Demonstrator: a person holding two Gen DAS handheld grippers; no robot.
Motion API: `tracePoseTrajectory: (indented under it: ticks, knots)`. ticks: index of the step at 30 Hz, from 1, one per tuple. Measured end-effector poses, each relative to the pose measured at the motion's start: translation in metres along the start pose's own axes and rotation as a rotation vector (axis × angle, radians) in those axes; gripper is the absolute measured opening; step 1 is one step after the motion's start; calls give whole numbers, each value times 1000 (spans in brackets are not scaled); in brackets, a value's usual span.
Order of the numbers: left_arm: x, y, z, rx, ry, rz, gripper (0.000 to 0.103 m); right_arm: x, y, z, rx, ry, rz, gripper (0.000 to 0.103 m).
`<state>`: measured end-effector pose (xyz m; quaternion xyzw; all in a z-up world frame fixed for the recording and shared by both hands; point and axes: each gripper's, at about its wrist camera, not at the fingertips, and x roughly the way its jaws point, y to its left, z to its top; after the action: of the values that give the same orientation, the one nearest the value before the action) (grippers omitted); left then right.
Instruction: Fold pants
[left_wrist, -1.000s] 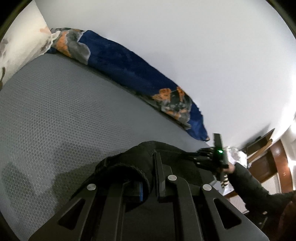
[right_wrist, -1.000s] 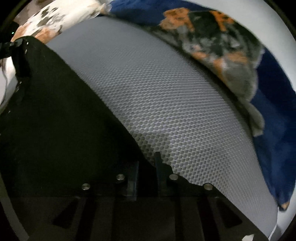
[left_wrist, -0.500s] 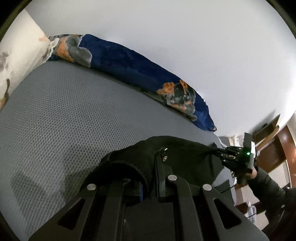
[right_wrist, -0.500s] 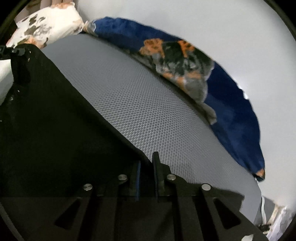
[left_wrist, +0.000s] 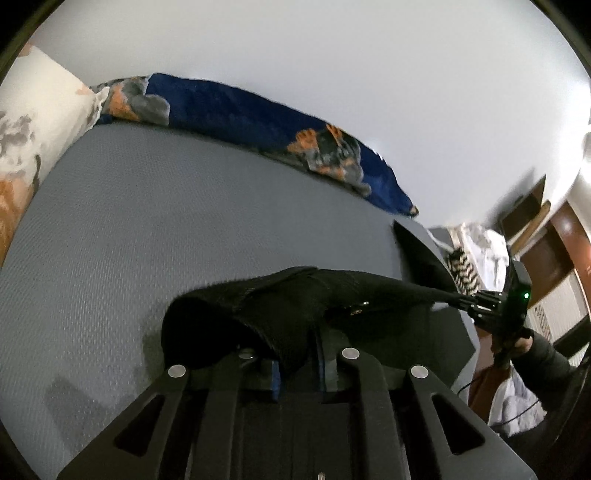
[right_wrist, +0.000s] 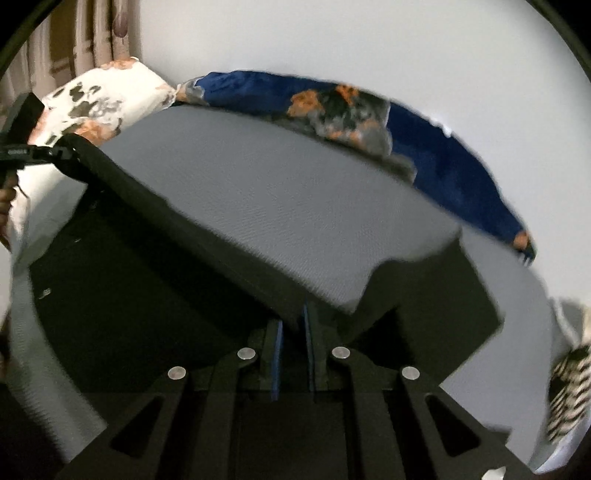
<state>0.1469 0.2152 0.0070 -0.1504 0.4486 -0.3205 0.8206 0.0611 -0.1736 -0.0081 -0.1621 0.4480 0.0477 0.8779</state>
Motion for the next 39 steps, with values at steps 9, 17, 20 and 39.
tracePoseTrajectory:
  ticks: [9,17,20,39]
  knots:
    - [6,14,-64,-35,132,47,22,8,29,-63,42,95,99,6]
    - [19,7,-100,45,251,134,27,25,35,-89,53,162,123,6]
    - [19,2,-103,66,263,152,28,31,36,-92,60,173,123,6]
    - [-59,15,-102,-403,111,191,90,40,34,-91,92,155,143,7]
